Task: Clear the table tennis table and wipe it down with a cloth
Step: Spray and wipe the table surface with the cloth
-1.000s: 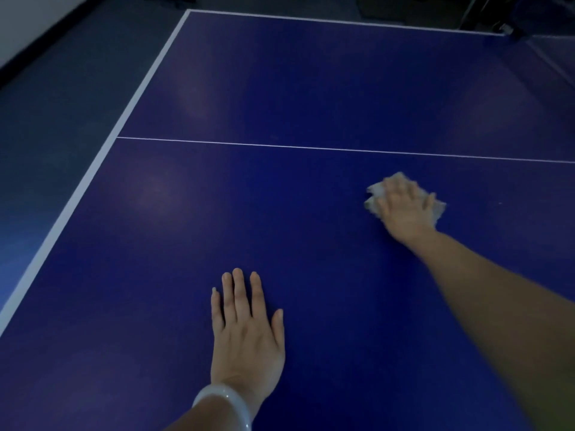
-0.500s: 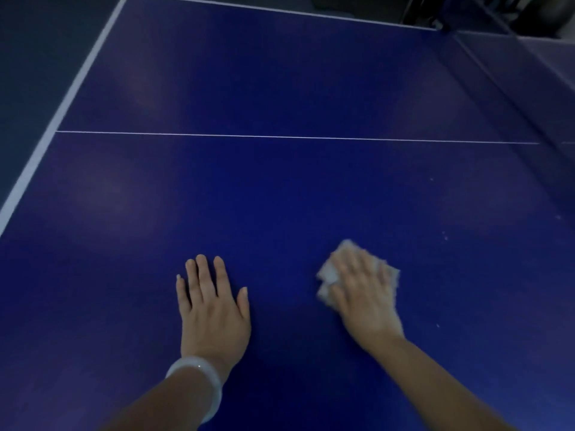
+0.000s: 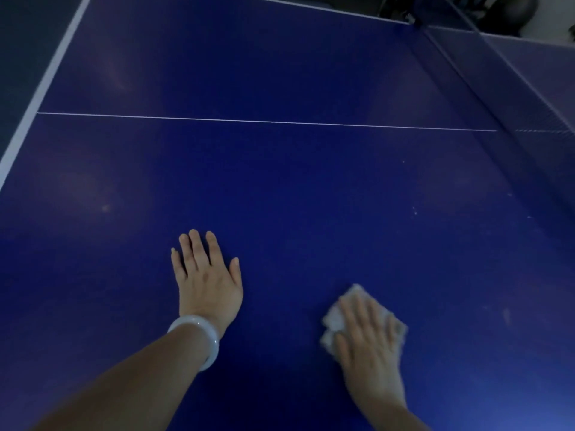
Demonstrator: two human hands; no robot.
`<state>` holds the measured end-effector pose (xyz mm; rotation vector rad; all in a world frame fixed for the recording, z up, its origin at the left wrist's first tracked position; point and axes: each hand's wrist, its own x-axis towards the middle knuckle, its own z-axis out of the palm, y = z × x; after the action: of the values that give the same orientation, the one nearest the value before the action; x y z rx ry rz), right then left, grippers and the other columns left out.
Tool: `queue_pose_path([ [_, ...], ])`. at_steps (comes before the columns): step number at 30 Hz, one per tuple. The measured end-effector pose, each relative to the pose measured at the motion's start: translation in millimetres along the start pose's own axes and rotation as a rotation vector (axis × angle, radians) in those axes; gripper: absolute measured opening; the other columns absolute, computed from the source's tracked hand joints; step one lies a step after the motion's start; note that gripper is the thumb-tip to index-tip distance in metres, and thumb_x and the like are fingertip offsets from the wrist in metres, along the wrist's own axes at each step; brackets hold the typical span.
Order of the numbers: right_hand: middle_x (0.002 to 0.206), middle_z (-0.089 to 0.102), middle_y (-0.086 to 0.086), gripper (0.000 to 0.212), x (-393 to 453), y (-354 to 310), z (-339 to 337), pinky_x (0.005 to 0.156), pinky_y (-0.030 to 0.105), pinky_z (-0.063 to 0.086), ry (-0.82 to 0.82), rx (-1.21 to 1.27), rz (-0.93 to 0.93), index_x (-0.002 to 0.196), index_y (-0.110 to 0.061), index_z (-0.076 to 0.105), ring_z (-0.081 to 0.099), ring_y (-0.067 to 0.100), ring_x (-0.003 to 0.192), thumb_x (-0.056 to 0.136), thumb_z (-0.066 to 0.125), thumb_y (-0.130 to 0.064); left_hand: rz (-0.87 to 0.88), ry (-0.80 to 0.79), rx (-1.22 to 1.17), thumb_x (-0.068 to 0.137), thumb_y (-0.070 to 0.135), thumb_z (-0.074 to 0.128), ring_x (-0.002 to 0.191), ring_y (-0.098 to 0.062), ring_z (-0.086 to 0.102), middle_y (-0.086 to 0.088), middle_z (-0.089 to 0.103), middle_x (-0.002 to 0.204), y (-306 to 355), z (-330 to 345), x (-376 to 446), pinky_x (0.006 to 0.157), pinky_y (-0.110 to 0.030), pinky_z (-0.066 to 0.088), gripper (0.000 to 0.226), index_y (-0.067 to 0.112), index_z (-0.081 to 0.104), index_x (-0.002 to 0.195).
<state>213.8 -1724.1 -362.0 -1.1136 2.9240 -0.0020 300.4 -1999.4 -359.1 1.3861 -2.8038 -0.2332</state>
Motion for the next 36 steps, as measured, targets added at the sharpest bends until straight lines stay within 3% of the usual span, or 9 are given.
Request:
queue_pose_path([
  [4,0.163,0.011,-0.004,0.065,-32.5,38.4,-4.5,0.122,0.049,0.005,-0.042,0.111,0.337,0.153,-0.028,0.019,0.003,0.016,0.150,0.098,0.001,-0.056,0.010,0.016,-0.042,0.099,0.046,0.024,0.148,-0.037,0.004,-0.024,0.011,0.158,-1.2,-1.1,-0.6,0.121,-0.052,0.004,0.069,0.004,0.016,0.152],
  [8,0.163,-0.004,-0.011,0.060,-34.3,33.2,-8.4,0.123,0.042,-0.006,-0.071,0.158,0.361,0.154,-0.032,0.008,-0.015,0.006,0.148,0.097,0.005,-0.050,0.013,0.010,-0.129,0.097,0.049,0.034,0.149,-0.032,0.000,-0.020,0.009,0.160,-5.7,-1.7,-1.4,0.122,-0.048,-0.001,0.071,0.009,0.018,0.153],
  [14,0.163,-0.001,-0.009,0.061,-36.8,36.1,-8.3,0.123,0.044,-0.005,-0.067,0.179,0.340,0.155,-0.030,0.013,-0.013,0.009,0.149,0.097,0.008,-0.050,-0.017,0.003,-0.394,0.100,0.033,0.045,0.150,-0.025,0.000,-0.013,0.012,0.161,-1.2,-15.7,-10.4,0.122,-0.042,0.001,0.059,0.010,0.027,0.151],
  [19,0.163,-0.009,-0.009,0.056,-36.5,38.4,-9.4,0.122,0.046,-0.006,-0.065,0.167,0.310,0.153,-0.033,0.002,-0.019,0.010,0.148,0.101,0.008,-0.049,0.229,-0.025,-0.485,0.101,0.029,0.042,0.149,-0.021,0.003,-0.009,0.013,0.161,69.8,-13.6,-87.7,0.121,-0.033,0.003,0.056,0.010,0.027,0.151],
  [22,0.162,-0.013,-0.010,0.054,-43.0,45.0,-11.3,0.122,0.045,-0.008,-0.069,0.183,0.243,0.153,-0.033,-0.002,-0.021,0.011,0.148,0.103,0.014,-0.047,0.238,-0.061,-0.520,0.102,0.032,0.037,0.150,-0.020,0.000,-0.007,0.010,0.162,122.0,-1.6,-135.7,0.122,-0.033,0.002,0.057,0.011,0.023,0.152],
  [26,0.163,0.016,-0.003,0.053,-96.0,80.3,-10.0,0.117,0.050,0.014,-0.102,0.179,-0.043,0.154,-0.028,0.022,0.011,0.019,0.151,0.103,0.023,-0.042,0.170,-0.078,-0.291,0.101,0.042,0.012,0.150,-0.026,-0.003,-0.012,0.005,0.162,156.3,12.9,-181.8,0.123,-0.044,0.004,0.063,0.007,0.016,0.153],
  [29,0.156,0.034,0.002,0.053,-131.2,139.7,-9.1,0.115,0.051,0.021,-0.079,0.129,-0.153,0.149,-0.024,0.035,0.022,0.021,0.148,0.103,0.021,-0.045,0.199,-0.083,-0.136,0.097,0.047,0.013,0.149,-0.035,0.006,-0.022,0.012,0.159,160.3,20.7,-189.0,0.120,-0.054,0.012,0.071,0.000,0.018,0.150],
  [31,0.156,0.034,0.003,0.054,-129.7,181.6,-10.5,0.117,0.050,0.017,-0.060,0.105,-0.055,0.148,-0.021,0.039,0.020,0.022,0.148,0.102,0.022,-0.045,0.196,-0.095,-0.080,0.097,0.047,0.014,0.148,-0.038,0.008,-0.024,0.014,0.158,162.6,23.7,-188.3,0.119,-0.056,0.014,0.072,-0.002,0.020,0.149],
  [36,0.164,0.005,-0.004,0.054,-74.6,204.9,-15.3,0.120,0.049,0.000,-0.039,0.216,0.739,0.155,-0.028,0.019,0.002,0.020,0.151,0.103,0.023,-0.040,0.195,-0.097,0.002,0.097,0.045,0.016,0.148,-0.038,0.011,-0.025,0.017,0.157,164.5,27.5,-187.9,0.118,-0.056,0.015,0.071,-0.004,0.024,0.148],
])
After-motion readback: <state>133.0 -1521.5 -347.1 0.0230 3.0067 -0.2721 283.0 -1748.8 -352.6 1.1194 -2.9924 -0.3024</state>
